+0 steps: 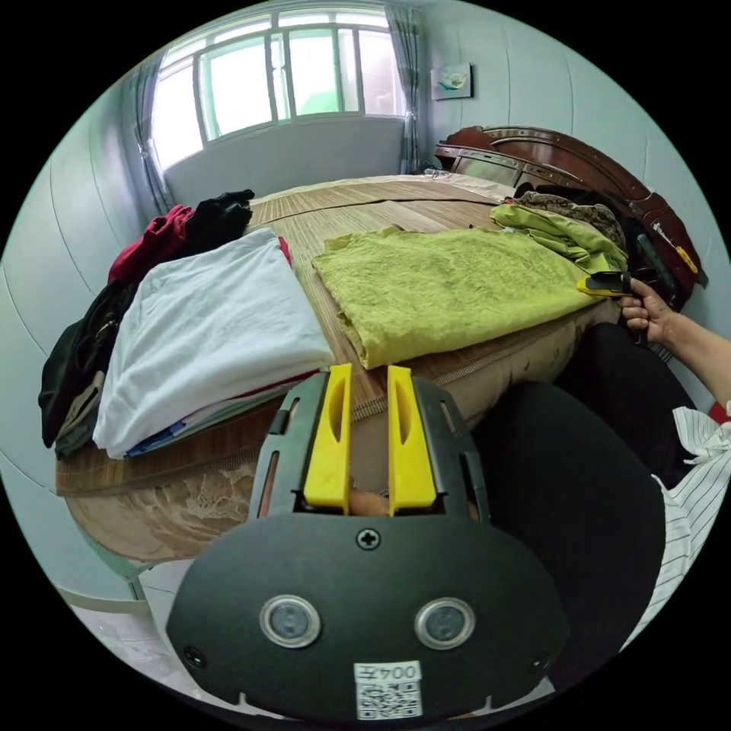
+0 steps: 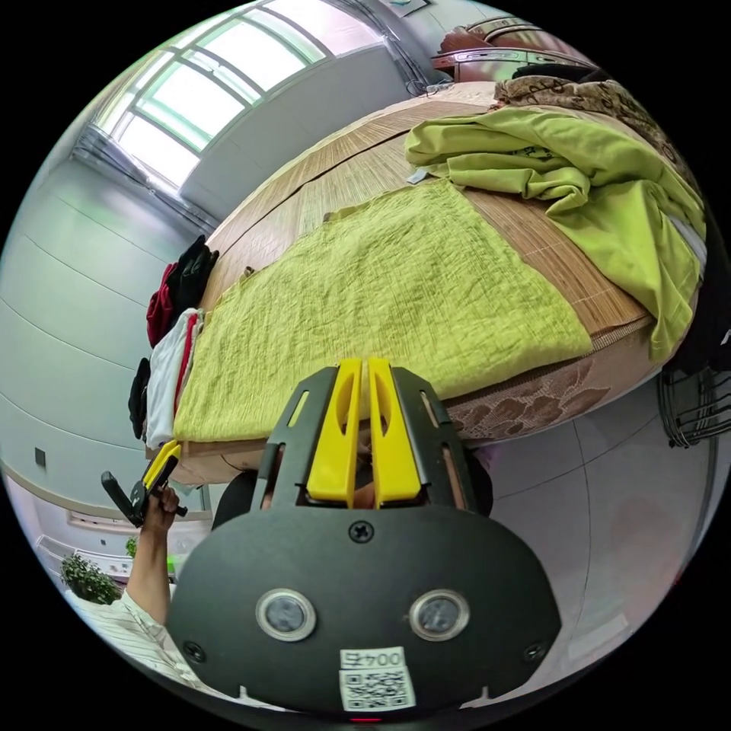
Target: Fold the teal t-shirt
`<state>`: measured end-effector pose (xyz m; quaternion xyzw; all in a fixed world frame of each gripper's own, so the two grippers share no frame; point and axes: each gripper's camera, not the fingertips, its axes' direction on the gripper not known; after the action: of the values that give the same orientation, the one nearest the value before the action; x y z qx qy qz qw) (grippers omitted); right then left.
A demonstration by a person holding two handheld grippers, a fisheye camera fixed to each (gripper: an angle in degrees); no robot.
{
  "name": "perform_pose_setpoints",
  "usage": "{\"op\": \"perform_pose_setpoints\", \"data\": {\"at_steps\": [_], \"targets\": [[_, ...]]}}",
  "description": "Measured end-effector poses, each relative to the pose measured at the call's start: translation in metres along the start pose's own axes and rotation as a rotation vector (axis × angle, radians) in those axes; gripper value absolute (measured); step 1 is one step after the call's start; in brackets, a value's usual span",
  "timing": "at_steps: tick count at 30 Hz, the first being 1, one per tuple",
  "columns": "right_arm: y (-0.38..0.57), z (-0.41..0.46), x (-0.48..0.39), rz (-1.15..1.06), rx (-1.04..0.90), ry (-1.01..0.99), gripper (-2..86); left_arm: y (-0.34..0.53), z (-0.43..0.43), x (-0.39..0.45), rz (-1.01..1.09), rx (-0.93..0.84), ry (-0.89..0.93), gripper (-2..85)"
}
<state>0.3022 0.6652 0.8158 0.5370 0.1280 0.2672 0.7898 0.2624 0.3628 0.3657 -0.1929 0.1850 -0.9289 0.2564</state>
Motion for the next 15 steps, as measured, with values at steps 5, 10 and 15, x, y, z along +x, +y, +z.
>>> {"op": "perform_pose_setpoints", "data": {"at_steps": [5, 10, 15], "targets": [[0.002, 0.006, -0.008, -0.002, -0.017, 0.037, -0.2, -0.016, 0.008, -0.002, 0.072, -0.024, 0.016, 6.1], [0.004, 0.011, -0.014, -0.005, -0.038, 0.075, -0.6, -0.023, 0.016, -0.014, 0.098, -0.069, 0.091, 3.1], [0.006, 0.017, -0.026, -0.04, -0.067, 0.12, -0.7, -0.029, 0.012, -0.026, 0.126, -0.087, 0.018, 1.3]]}}
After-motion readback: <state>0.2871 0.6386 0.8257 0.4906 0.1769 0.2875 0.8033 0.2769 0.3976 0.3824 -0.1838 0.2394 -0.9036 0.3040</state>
